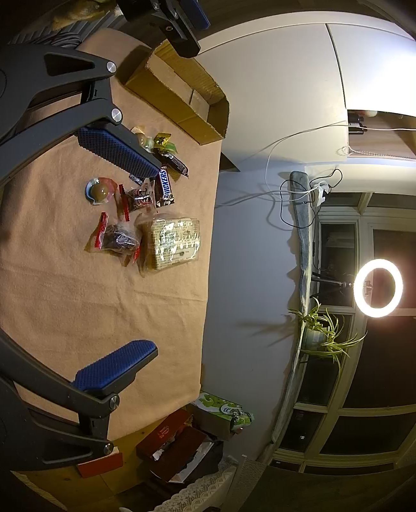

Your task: Organize snacks

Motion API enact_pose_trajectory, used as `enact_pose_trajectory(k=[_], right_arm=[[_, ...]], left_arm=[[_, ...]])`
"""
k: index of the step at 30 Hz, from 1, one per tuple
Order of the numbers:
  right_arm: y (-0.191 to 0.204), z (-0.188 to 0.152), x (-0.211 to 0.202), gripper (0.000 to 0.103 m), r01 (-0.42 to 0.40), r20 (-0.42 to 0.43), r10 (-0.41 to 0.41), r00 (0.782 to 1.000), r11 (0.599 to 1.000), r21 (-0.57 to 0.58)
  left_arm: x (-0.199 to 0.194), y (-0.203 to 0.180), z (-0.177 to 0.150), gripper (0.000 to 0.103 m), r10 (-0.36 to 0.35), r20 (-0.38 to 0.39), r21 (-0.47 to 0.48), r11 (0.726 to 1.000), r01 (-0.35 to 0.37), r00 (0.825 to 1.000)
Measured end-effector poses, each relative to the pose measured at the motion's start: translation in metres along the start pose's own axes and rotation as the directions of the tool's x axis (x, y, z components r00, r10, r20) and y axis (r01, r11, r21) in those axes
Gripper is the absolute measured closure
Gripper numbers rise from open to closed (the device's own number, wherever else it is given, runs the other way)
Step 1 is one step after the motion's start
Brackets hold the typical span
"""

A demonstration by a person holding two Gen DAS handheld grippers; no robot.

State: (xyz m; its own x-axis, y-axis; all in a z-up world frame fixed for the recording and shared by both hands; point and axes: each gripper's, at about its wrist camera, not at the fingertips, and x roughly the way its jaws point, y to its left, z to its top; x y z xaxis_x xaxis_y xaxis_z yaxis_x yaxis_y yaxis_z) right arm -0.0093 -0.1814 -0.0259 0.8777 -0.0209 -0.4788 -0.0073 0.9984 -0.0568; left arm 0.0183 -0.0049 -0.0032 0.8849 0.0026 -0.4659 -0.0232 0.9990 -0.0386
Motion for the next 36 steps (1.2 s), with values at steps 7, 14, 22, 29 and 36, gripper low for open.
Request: enact_pose_trajectory(k=[7, 14, 22, 29, 36], right_arm=[[0.002, 0.001, 0.0, 0.0, 0.002, -0.004, -0.002, 1.0, 1.0, 0.001], [0.001, 0.001, 0.001, 0.0, 0.001, -0.006, -0.001, 1.0, 1.0, 0.001], [0.0, -0.003, 0.002, 0.0, -0.001, -0.02, 0.0, 1.0, 1.0, -0.006], [-0.001, -0.001, 0.007, 0.0, -0.004, -0.035, 0.004, 0.999, 1.0, -0.002], [-0.003, -0.001, 0.014, 0.0, -0.018, -0.058, 0.018, 0.998, 1.0, -0.008]], left_arm=[[0.001, -0.001, 0.0, 0.01, -0.002, -0.001, 0.003, 1.0, 0.002, 1.0], [0.002, -0.002, -0.001, 0.01, -0.005, -0.006, 0.004, 1.0, 0.005, 1.0], [0.005, -0.003, -0.002, 0.01, -0.009, -0.012, 0.005, 1.0, 0.009, 1.0], [0.009, -0.002, -0.002, 0.01, -0.014, -0.021, 0.006, 1.0, 0.014, 1.0], [0.017, -0.005, -0.005, 0.011, -0.028, -0.042, 0.009, 1.0, 0.029, 0.999]])
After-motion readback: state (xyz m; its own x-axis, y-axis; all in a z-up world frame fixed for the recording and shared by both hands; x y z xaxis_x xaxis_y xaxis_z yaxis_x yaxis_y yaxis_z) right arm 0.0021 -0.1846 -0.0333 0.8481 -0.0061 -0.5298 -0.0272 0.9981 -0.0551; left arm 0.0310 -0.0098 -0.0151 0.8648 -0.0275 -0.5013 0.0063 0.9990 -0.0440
